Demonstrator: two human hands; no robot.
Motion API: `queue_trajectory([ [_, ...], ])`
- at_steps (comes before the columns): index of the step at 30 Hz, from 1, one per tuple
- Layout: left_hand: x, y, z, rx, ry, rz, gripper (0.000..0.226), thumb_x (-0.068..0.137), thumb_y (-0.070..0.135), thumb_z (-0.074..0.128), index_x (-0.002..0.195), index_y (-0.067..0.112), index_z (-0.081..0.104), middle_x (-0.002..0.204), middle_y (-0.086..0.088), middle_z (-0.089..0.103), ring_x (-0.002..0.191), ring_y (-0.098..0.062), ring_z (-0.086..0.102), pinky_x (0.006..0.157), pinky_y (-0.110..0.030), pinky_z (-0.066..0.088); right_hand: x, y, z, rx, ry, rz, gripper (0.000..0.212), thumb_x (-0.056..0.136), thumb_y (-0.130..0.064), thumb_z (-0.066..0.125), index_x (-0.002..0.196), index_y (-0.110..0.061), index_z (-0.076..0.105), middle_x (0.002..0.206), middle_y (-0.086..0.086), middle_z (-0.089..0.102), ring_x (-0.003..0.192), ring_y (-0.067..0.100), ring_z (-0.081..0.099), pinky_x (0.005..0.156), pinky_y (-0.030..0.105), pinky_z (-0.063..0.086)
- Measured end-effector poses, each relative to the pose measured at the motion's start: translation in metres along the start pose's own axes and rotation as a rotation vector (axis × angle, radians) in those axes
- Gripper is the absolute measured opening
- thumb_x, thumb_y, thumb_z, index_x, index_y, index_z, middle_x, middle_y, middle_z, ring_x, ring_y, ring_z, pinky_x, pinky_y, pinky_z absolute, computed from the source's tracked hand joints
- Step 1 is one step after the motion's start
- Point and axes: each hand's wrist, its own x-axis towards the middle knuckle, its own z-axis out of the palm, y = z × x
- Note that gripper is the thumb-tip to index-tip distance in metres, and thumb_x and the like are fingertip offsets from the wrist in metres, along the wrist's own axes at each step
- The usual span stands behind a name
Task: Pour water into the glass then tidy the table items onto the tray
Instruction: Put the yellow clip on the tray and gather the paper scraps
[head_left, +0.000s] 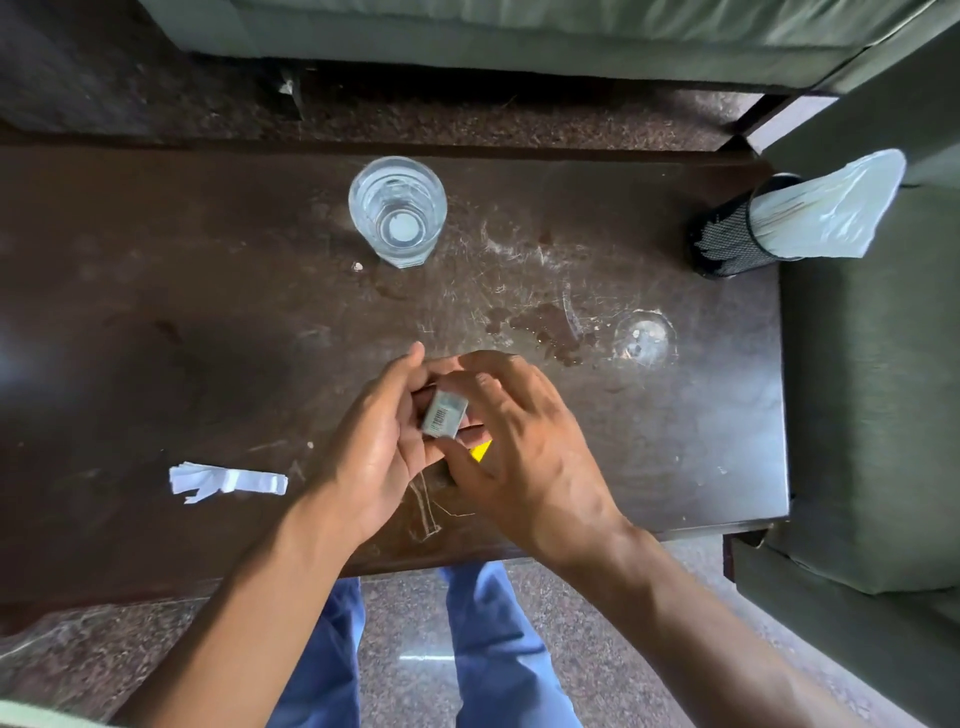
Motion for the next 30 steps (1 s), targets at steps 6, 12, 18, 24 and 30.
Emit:
queue_trajectory([
  [6,-0.010,0.012,-0.028,0.110,0.122,0.040,0.043,0.116,0.037,0.044,0.133,0.009,0.072,0.125,-0.016,0.081,0.111,-0.031,0.079,0.090,-0.045,0.069,0.009,0.017,0.016,0.027,0.054,0.276,0.029,0.085,-0.023,0.074,0.114,-0.023,0.073,0.112,0.000,0.069,0.099,0.022,0.066,0.087,0.023,0.047],
  [12,-0.021,0.019,-0.056,0.115,0.143,0.041,0.038,0.115,0.030,0.047,0.137,0.009,0.071,0.128,-0.013,0.081,0.116,-0.033,0.080,0.093,-0.049,0.068,0.009,0.034,0.052,-0.139,-0.071,0.581,0.045,0.088,-0.033,0.083,0.125,-0.026,0.059,0.116,0.003,0.050,0.089,0.029,0.070,0.080,0.029,0.046],
  [18,-0.028,0.019,-0.086,0.093,0.143,0.070,0.033,0.114,0.025,0.051,0.135,0.011,0.073,0.127,-0.011,0.082,0.115,-0.031,0.081,0.091,-0.045,0.069,0.011,0.028,0.070,-0.122,-0.006,0.690,0.040,0.089,-0.017,0.074,0.123,-0.023,0.054,0.120,0.010,0.055,0.083,0.028,0.049,0.079,0.033,0.038],
  [24,-0.036,0.024,-0.117,0.071,0.148,0.127,0.030,0.114,0.015,0.050,0.132,0.014,0.075,0.125,-0.009,0.083,0.115,-0.032,0.080,0.088,-0.042,0.069,0.040,-0.019,0.065,-0.097,0.014,0.535,0.040,0.085,-0.011,0.070,0.122,-0.026,0.067,0.109,0.010,0.067,0.094,0.034,0.067,0.082,0.036,0.051],
  [30,-0.058,0.058,-0.155,-0.028,0.214,0.215,0.036,0.115,0.002,0.039,0.131,0.003,0.071,0.126,-0.019,0.080,0.119,-0.040,0.077,0.095,-0.047,0.068,0.087,-0.106,0.057,0.238,0.164,0.320,0.023,0.083,-0.005,0.074,0.094,-0.024,0.079,0.076,-0.007,0.074,0.069,0.015,0.072,0.068,0.032,0.060],
])
